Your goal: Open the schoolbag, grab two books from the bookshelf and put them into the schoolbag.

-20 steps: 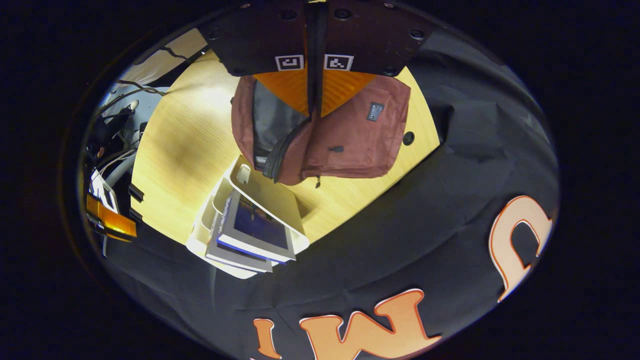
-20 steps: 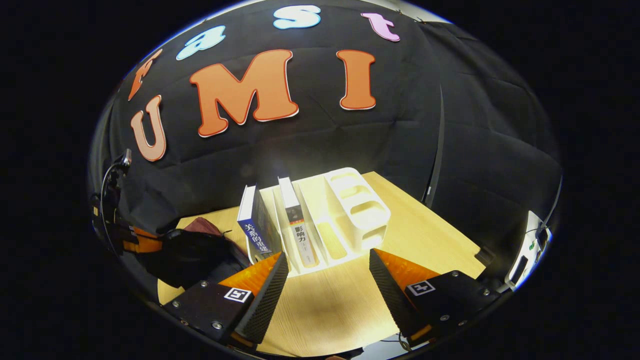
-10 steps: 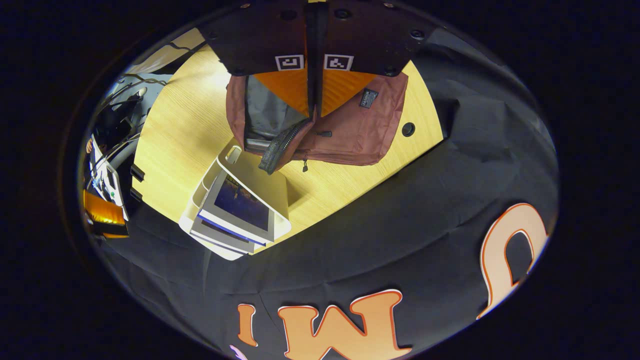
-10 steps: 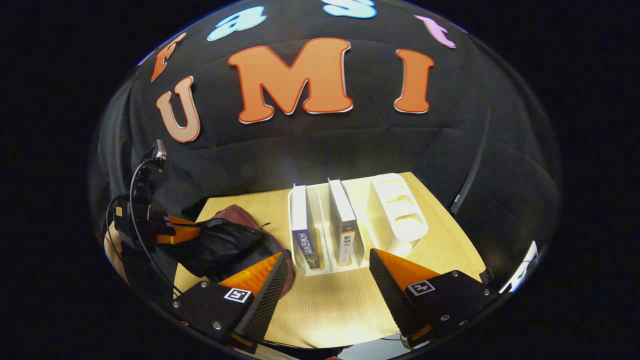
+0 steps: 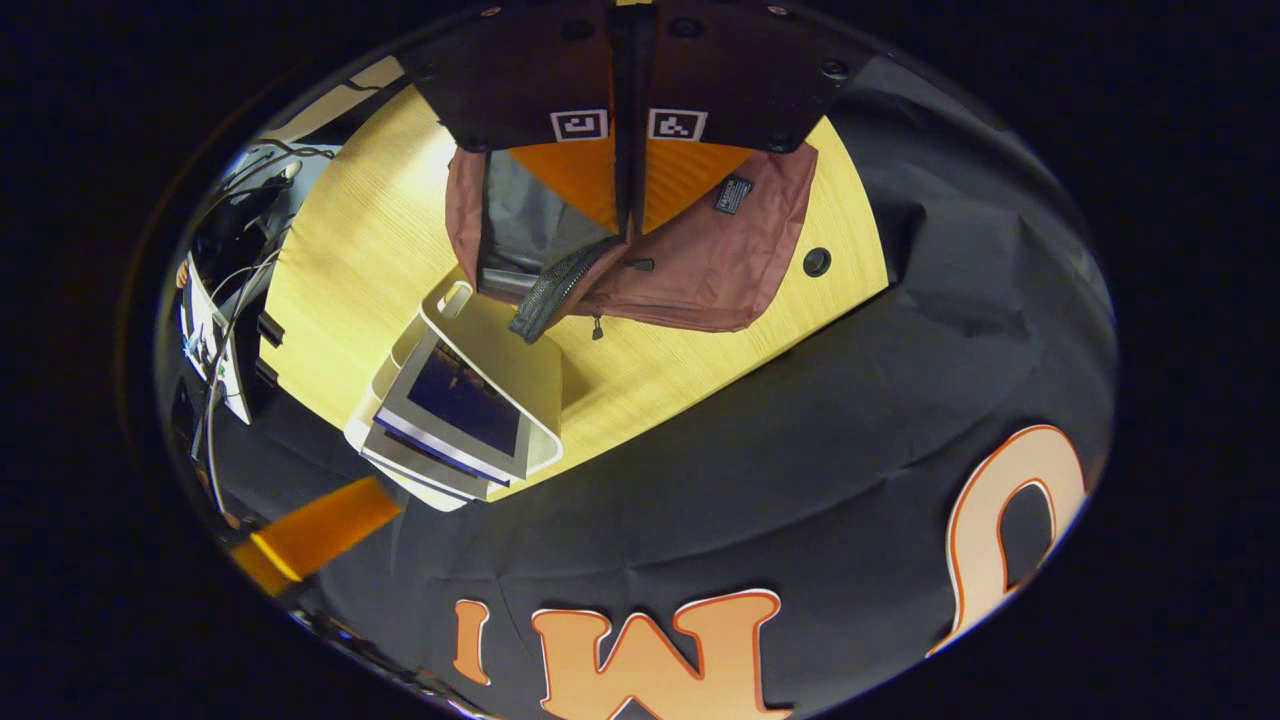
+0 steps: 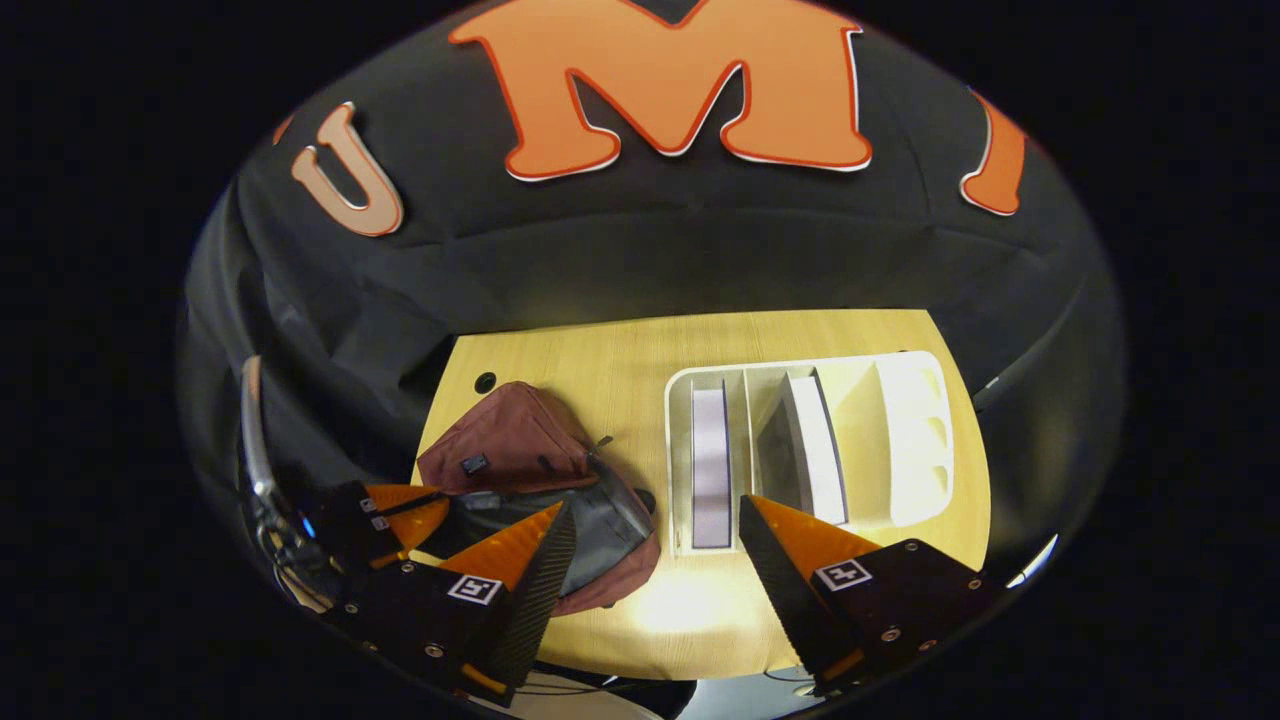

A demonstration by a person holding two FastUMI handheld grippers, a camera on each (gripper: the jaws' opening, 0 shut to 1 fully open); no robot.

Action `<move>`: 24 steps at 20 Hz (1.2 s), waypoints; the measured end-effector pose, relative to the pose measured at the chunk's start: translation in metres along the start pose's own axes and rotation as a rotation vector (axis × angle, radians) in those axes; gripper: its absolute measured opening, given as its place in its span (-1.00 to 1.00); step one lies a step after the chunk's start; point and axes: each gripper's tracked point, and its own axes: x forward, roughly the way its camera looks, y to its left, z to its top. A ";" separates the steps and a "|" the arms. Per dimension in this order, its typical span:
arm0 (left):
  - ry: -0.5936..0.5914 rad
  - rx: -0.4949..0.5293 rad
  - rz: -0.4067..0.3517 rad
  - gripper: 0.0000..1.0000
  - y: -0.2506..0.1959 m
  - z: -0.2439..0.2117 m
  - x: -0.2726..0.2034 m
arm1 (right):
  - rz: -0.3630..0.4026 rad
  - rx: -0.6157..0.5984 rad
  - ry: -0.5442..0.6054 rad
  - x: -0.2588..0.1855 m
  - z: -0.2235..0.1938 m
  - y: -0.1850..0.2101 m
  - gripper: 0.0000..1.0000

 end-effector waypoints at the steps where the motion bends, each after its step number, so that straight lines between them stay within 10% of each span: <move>1: -0.002 -0.010 -0.003 -0.98 0.000 0.001 -0.002 | -0.015 -0.003 0.026 0.015 0.003 -0.003 0.95; 12: 0.009 -0.071 0.007 -0.99 0.009 -0.008 0.005 | -0.164 -0.030 0.216 0.107 -0.018 -0.039 0.91; 16: 0.015 -0.066 -0.001 -0.99 0.007 -0.007 0.007 | -0.173 0.023 0.274 0.123 -0.035 -0.050 0.52; 18: 0.022 -0.063 -0.004 -0.99 0.006 -0.008 0.010 | -0.160 0.060 0.287 0.128 -0.039 -0.051 -0.05; 24: 0.025 -0.079 -0.022 -0.99 0.004 -0.012 0.014 | -0.166 0.082 0.234 0.115 -0.028 -0.052 -0.24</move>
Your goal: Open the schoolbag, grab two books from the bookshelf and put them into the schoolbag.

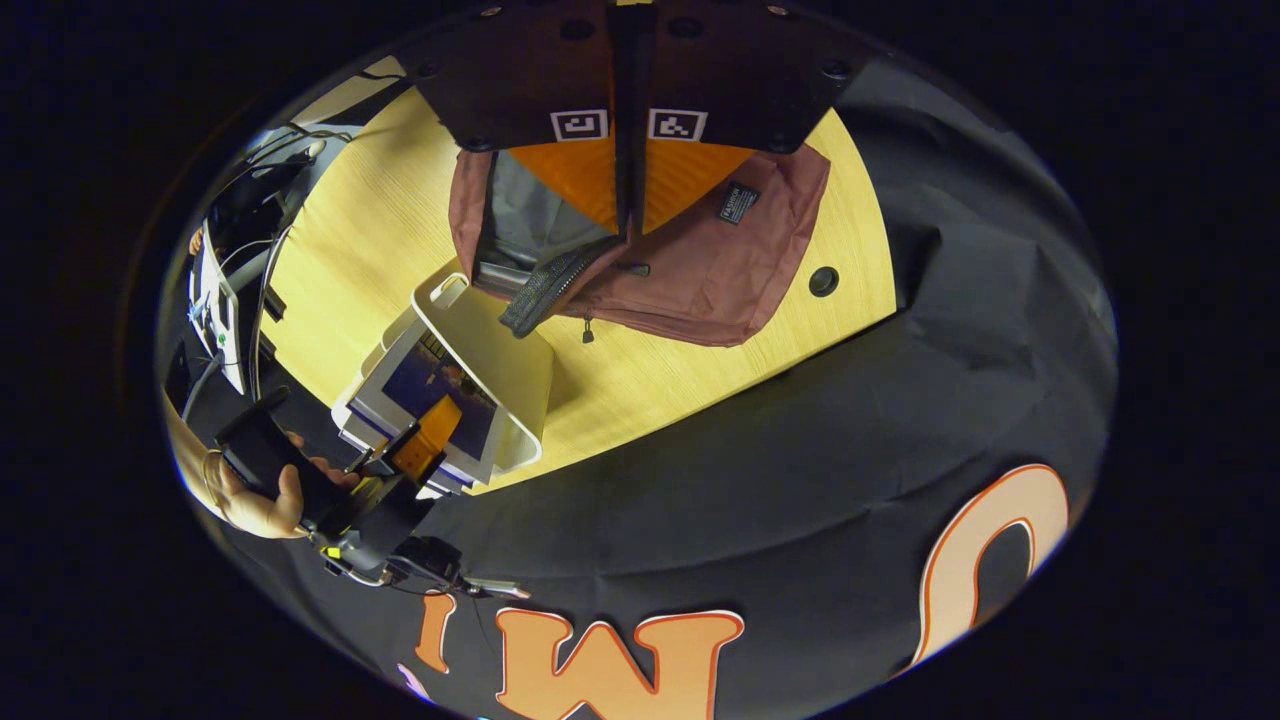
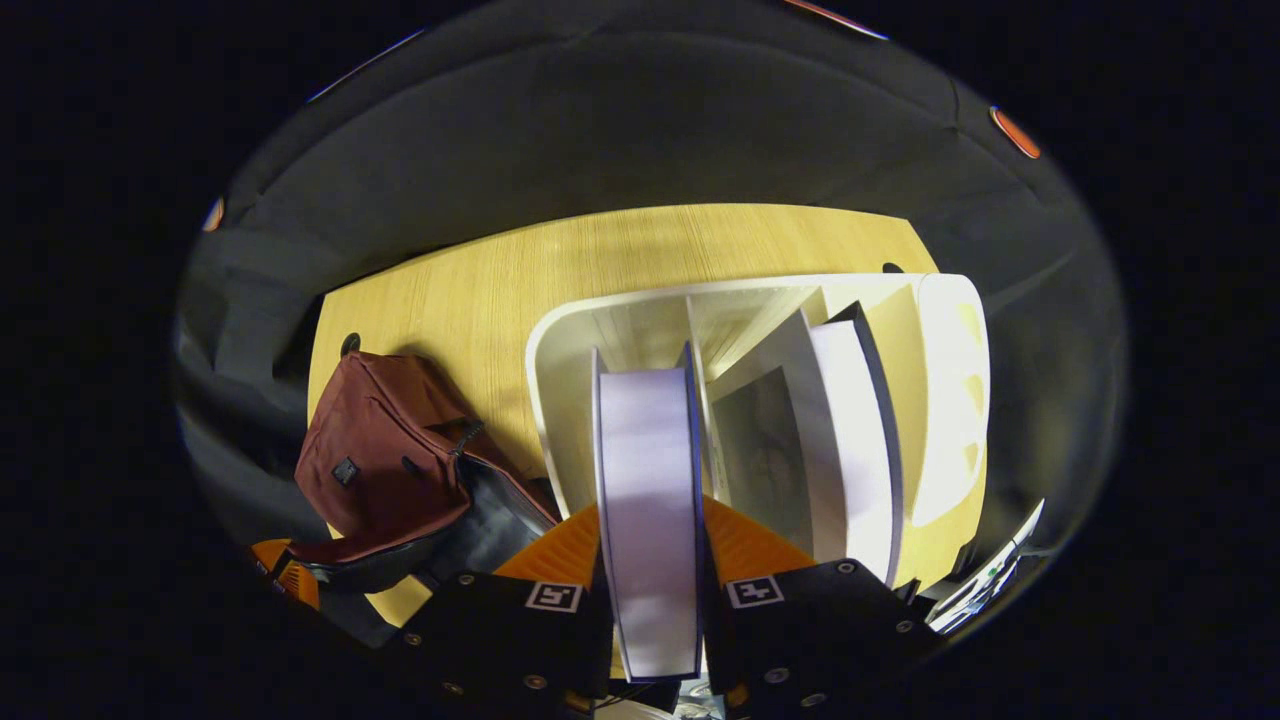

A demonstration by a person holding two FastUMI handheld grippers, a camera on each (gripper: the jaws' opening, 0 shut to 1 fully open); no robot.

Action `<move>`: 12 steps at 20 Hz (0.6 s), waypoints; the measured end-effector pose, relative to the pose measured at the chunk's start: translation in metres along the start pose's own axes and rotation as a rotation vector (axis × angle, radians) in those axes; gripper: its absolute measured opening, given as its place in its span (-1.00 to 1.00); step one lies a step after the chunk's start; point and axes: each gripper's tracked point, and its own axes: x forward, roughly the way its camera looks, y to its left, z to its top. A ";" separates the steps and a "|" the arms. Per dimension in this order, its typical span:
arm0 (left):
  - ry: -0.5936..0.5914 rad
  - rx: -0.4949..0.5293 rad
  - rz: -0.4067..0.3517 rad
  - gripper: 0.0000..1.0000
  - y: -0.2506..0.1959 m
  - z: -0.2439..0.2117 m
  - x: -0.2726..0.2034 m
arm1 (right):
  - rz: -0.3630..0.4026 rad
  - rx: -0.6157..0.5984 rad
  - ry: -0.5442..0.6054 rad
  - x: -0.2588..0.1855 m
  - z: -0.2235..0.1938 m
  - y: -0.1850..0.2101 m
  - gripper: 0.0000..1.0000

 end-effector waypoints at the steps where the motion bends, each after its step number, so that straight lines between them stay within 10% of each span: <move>1: 0.000 0.003 0.003 -0.99 0.001 -0.001 0.001 | 0.005 0.008 -0.017 -0.008 0.002 0.002 -0.25; 12: -0.008 0.025 0.034 -0.99 0.000 -0.005 0.004 | 0.043 0.081 -0.273 -0.160 -0.004 -0.015 -0.26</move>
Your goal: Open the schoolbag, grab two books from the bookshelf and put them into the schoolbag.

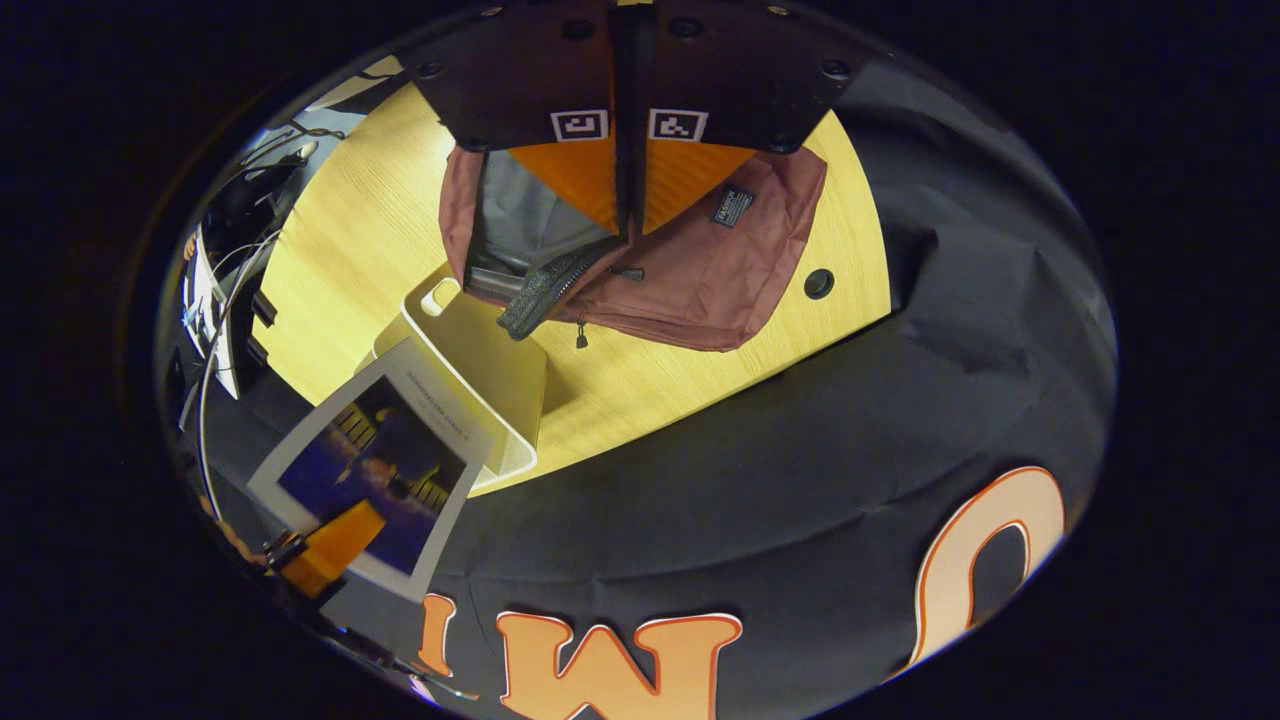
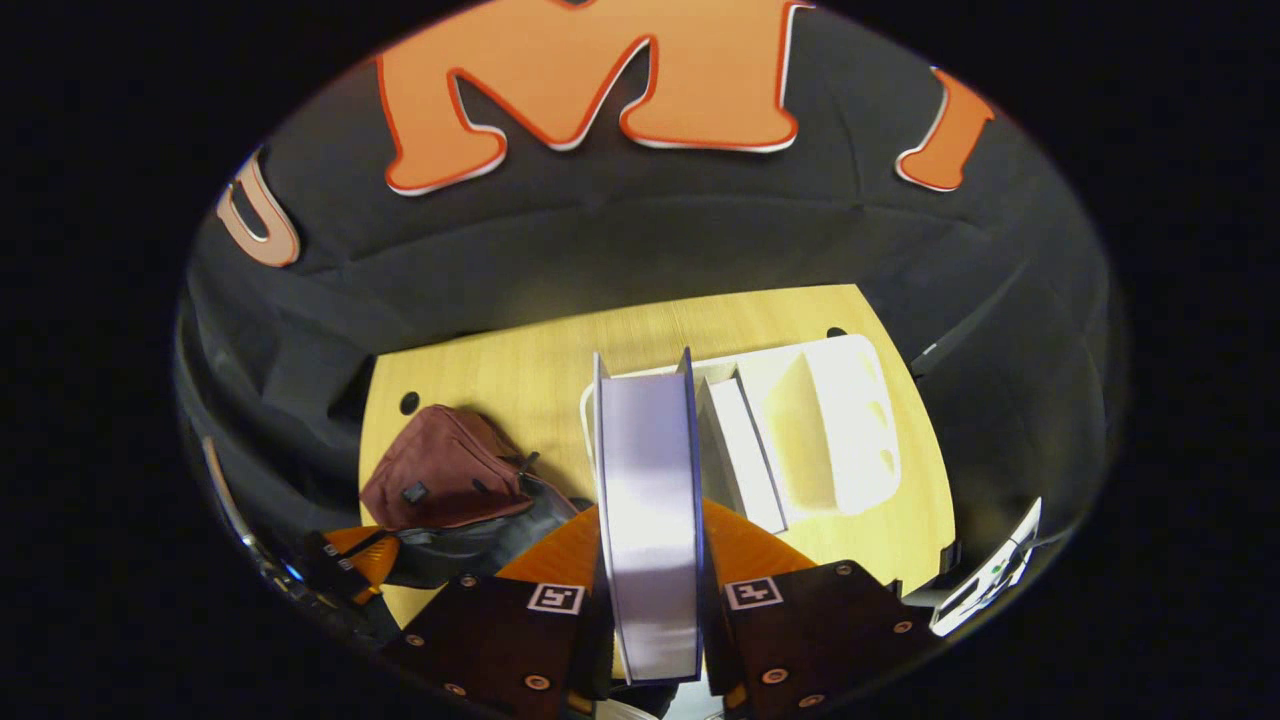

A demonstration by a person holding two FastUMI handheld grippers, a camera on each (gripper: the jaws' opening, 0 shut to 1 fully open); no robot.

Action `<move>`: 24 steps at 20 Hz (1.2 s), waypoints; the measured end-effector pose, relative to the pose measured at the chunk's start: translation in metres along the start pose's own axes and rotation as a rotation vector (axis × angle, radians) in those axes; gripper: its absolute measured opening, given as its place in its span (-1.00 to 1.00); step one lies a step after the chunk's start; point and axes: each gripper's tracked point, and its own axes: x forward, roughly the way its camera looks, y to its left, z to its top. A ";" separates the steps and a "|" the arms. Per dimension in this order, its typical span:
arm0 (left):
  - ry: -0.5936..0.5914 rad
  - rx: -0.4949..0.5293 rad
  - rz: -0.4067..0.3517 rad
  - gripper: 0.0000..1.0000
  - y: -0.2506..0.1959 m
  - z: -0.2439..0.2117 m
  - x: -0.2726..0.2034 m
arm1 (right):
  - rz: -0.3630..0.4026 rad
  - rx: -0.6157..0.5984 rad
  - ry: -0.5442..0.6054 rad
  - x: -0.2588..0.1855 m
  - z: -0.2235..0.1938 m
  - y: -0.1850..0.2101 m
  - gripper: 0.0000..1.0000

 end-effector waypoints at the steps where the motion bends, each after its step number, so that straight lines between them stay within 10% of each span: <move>1: 0.001 0.004 0.000 -0.99 -0.002 0.000 0.000 | 0.018 0.024 -0.024 -0.016 -0.004 -0.002 -0.27; 9: -0.027 0.027 0.006 -0.99 -0.010 0.007 -0.013 | 0.267 0.379 -0.125 -0.077 -0.107 -0.007 -0.28; 14: -0.036 0.049 0.019 -0.99 -0.015 0.012 -0.023 | 0.427 0.708 -0.103 -0.023 -0.176 0.010 -0.29; 24: -0.025 0.049 0.040 -0.99 -0.027 0.019 -0.034 | 0.576 0.994 -0.100 0.113 -0.213 0.081 -0.29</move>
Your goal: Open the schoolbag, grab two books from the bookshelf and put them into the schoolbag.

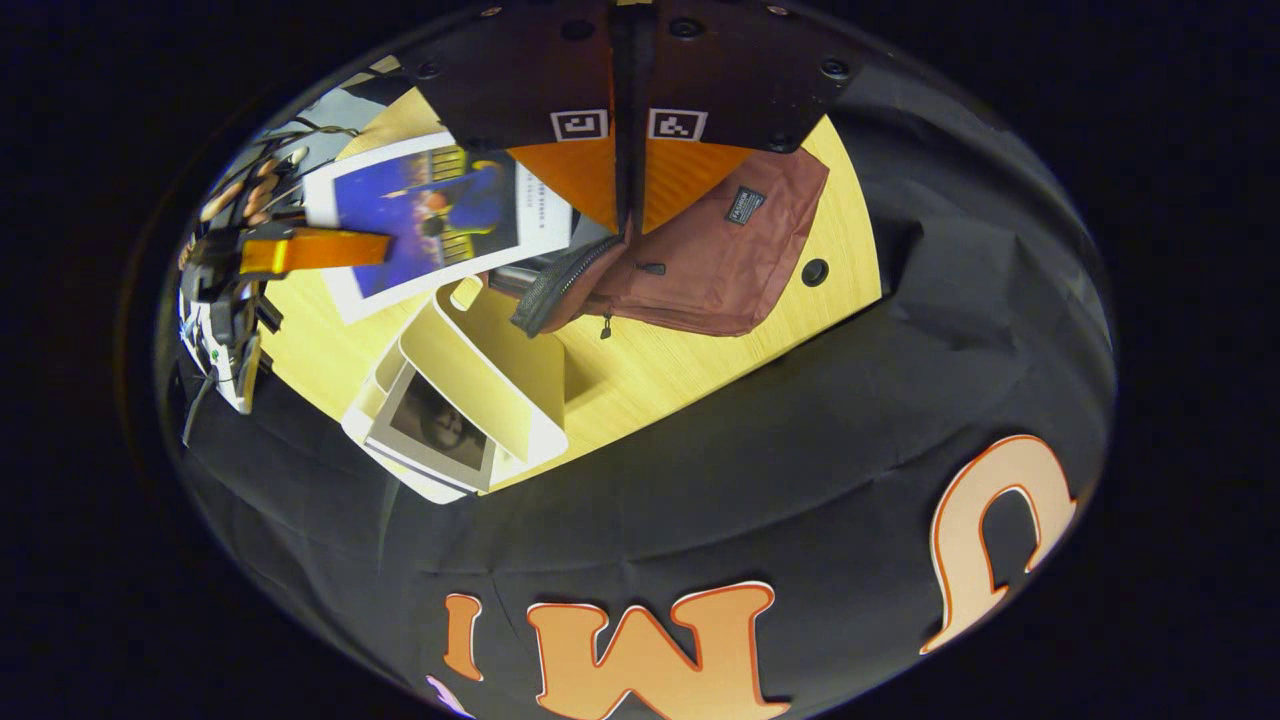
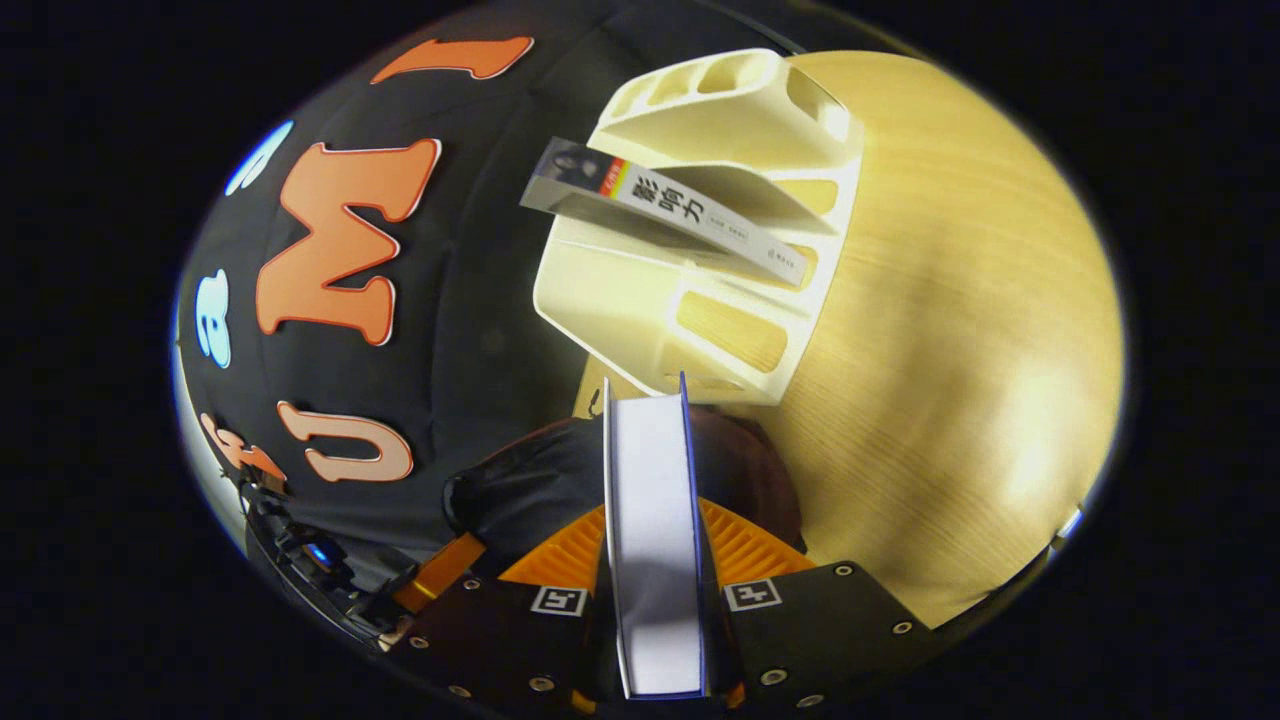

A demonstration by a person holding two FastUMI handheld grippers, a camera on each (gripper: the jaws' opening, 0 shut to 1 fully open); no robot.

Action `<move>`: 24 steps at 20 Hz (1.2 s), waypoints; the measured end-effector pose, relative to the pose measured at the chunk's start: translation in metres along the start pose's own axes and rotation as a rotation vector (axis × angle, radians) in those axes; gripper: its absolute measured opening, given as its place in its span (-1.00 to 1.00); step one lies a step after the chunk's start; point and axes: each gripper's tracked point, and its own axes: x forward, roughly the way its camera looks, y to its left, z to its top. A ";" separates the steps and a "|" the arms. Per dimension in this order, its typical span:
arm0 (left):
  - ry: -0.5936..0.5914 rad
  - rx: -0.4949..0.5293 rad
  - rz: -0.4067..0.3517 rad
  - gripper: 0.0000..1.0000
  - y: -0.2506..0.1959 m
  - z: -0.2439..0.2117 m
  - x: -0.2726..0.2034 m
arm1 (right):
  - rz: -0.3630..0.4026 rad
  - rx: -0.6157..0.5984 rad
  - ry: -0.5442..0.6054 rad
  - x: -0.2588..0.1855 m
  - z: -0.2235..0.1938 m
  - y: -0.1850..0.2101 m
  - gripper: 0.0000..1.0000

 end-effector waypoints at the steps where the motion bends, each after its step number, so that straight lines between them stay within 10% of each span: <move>1: -0.003 0.013 0.009 -0.98 0.000 0.002 -0.003 | 0.021 0.012 -0.009 0.011 -0.003 0.003 -0.30; 8: -0.010 0.084 -0.004 -0.99 -0.020 0.005 -0.013 | 0.080 0.010 -0.062 0.065 -0.024 0.037 -0.29; 20: -0.006 0.069 0.013 -0.99 -0.007 -0.004 -0.006 | -0.061 -0.013 0.030 0.084 -0.058 0.019 -0.18; 23: -0.001 0.047 0.001 -0.99 -0.004 -0.008 -0.003 | -0.096 -0.013 0.032 0.077 -0.051 0.008 0.12; 24: -0.001 0.040 -0.003 -0.99 -0.004 -0.008 -0.002 | -0.103 -0.016 0.039 0.073 -0.049 0.006 0.61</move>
